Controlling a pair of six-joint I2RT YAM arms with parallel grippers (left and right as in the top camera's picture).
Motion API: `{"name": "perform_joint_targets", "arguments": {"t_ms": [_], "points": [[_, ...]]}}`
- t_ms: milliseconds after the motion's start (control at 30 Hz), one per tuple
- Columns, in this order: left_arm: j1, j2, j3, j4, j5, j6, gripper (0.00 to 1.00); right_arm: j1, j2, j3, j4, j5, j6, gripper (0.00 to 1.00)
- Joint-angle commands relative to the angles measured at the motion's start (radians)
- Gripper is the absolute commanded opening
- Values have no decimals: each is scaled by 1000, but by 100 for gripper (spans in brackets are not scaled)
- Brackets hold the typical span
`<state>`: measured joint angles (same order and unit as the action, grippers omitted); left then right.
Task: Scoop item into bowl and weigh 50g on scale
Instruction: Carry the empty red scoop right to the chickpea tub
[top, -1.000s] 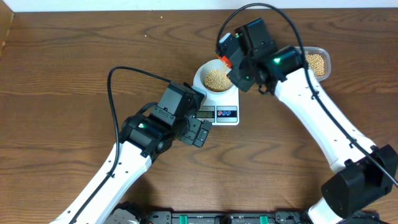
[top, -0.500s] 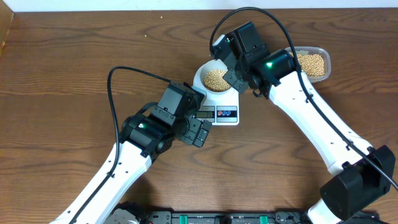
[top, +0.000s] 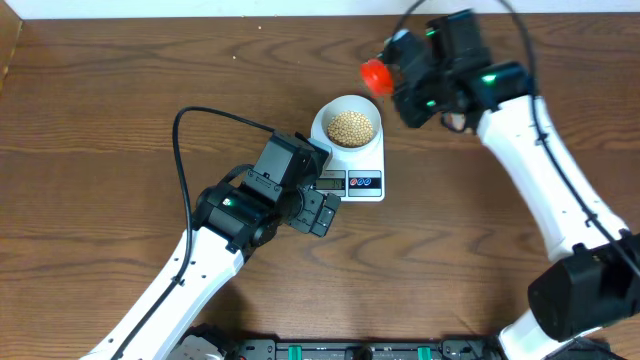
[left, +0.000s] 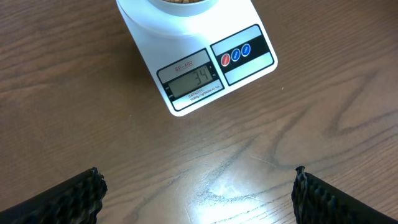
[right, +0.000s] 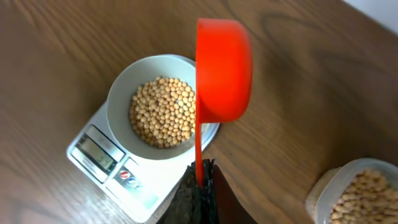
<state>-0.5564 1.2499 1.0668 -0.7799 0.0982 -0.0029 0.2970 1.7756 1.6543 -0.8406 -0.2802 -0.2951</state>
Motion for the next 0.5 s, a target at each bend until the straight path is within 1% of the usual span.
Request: {"name": "perform_joint_targets", "arguments": {"t_ms": [0, 133, 233, 467], "points": [[3, -3, 6, -2, -5, -1, 98, -74, -18, 21, -14, -234, 33, 1], [3, -2, 6, -2, -5, -1, 98, -164, -18, 21, -52, -376, 35, 1], [3, -3, 6, -2, -5, -1, 98, -217, -18, 21, -78, -385, 74, 1], [3, -3, 6, -2, -5, -1, 98, -306, -18, 21, -160, -385, 74, 1]]}}
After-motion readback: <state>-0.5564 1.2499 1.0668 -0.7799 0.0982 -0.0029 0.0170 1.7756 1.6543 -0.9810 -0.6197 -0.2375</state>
